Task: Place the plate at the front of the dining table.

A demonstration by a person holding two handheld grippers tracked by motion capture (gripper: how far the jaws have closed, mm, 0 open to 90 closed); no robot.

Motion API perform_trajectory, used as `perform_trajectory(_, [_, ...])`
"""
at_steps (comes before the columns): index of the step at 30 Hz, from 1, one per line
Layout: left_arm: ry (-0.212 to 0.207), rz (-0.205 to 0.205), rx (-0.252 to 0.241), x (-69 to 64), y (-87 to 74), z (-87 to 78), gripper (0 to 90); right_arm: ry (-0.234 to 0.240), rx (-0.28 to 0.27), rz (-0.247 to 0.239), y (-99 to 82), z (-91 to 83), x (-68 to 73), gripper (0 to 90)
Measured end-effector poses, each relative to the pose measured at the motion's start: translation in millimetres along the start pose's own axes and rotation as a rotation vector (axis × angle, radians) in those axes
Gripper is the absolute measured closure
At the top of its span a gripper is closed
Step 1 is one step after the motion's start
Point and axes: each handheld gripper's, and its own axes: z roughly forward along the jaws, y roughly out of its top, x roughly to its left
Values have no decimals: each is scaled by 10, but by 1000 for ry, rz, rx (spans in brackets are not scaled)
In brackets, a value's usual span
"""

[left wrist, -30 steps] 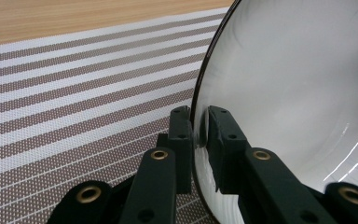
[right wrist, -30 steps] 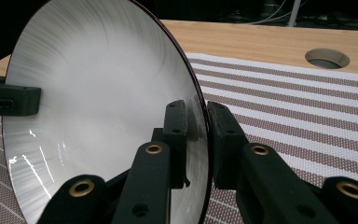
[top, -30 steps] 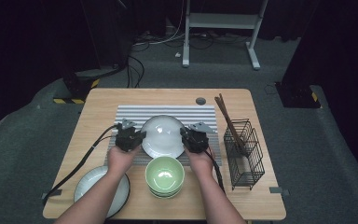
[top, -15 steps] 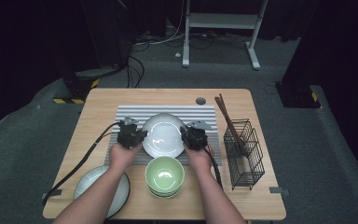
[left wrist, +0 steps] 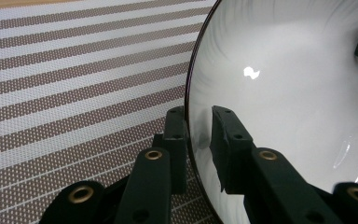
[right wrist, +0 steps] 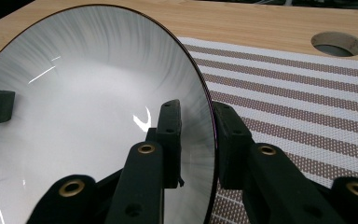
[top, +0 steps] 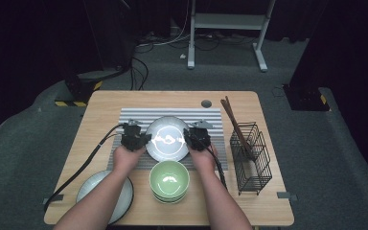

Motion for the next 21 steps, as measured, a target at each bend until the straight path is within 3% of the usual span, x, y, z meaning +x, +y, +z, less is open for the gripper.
perform_trajectory(13, [1, -28, 28, 60, 22, 101, 752, -20, 21, 8, 2, 119, -21, 735])
perform_trajectory(14, [-16, -33, 27, 61, 24, 112, 751, -22, 22, 7, 3, 124, -19, 736])
perform_trajectory(15, [-15, -19, 39, 77, 26, 112, 750, -23, 22, 3, 5, 130, -20, 736])
perform_trajectory(16, [-2, -42, 28, 70, 26, 130, 749, -24, 25, 4, 6, 135, -17, 735])
perform_trajectory(21, [2, -55, 43, 94, 25, 164, 744, -24, 39, 6, 18, 179, -26, 738])
